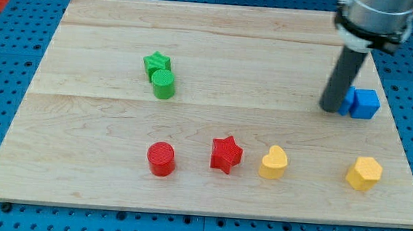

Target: Move yellow hexagon to the top side of the yellow heart

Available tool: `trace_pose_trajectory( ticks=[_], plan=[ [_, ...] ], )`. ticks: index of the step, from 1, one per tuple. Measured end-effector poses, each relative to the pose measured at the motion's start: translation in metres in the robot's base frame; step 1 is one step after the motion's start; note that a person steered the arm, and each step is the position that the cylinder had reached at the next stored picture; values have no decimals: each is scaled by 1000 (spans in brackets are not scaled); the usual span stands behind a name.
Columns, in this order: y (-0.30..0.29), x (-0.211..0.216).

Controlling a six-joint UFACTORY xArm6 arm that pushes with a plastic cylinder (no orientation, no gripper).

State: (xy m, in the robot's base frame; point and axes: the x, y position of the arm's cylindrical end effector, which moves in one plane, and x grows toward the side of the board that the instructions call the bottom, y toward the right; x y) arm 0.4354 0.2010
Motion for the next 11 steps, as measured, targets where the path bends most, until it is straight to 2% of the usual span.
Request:
trace_pose_trajectory(
  ticks=[1,3,4,5,6,8,10,11],
  plan=[
    [-32,25],
    [128,61],
    [133,112],
    [119,115],
    [90,136],
    [39,128],
    [-59,128],
    [-60,132]
  ],
)
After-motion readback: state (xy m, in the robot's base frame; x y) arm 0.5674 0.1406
